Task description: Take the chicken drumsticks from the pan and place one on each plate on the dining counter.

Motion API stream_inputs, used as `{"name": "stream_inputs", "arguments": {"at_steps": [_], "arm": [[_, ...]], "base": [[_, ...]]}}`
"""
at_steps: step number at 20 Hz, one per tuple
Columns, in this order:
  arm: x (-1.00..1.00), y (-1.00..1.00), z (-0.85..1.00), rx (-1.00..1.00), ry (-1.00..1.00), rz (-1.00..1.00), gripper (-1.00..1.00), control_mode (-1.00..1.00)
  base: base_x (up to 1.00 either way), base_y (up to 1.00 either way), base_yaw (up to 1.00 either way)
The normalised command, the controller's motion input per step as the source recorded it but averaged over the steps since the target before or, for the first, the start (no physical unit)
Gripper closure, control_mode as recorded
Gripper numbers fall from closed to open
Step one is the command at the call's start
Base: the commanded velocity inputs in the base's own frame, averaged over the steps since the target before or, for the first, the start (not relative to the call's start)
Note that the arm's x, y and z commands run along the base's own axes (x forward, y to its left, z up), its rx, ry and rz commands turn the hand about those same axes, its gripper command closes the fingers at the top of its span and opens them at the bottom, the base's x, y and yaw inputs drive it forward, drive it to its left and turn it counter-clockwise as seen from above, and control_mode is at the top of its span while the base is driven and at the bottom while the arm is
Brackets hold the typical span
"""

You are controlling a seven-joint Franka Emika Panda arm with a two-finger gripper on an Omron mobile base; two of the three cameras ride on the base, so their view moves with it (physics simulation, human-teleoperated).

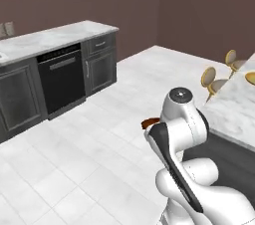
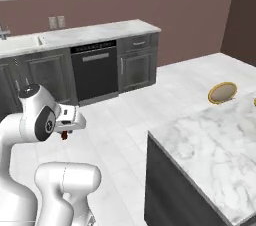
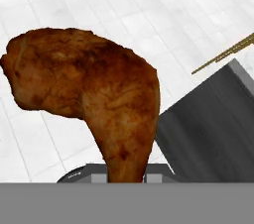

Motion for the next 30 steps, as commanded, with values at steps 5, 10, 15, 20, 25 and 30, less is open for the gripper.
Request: {"name": "stream_inputs", "arguments": {"at_steps": [5, 10, 15, 20, 25, 30], "arm": [[0.0, 0.0, 0.0, 0.0, 0.0, 0.0, 1.0, 1.0], [0.0, 0.0, 0.0, 0.0, 0.0, 0.0, 1.0, 1.0], [0.0, 0.0, 0.0, 0.0, 0.0, 0.0, 1.0, 1.0], [0.0, 0.0, 0.0, 0.0, 0.0, 0.0, 1.0, 1.0], [0.0, 0.0, 0.0, 0.0, 0.0, 0.0, 1.0, 1.0], [0.0, 0.0, 0.0, 0.0, 0.0, 0.0, 1.0, 1.0]], "base": [[0.78, 0.7, -0.42], [0.83, 0.6, -0.52], [0.8, 0.54, -0.63], [0.79, 0.55, -0.63], [0.77, 0.58, -0.6], [0.78, 0.57, -0.61]]}}
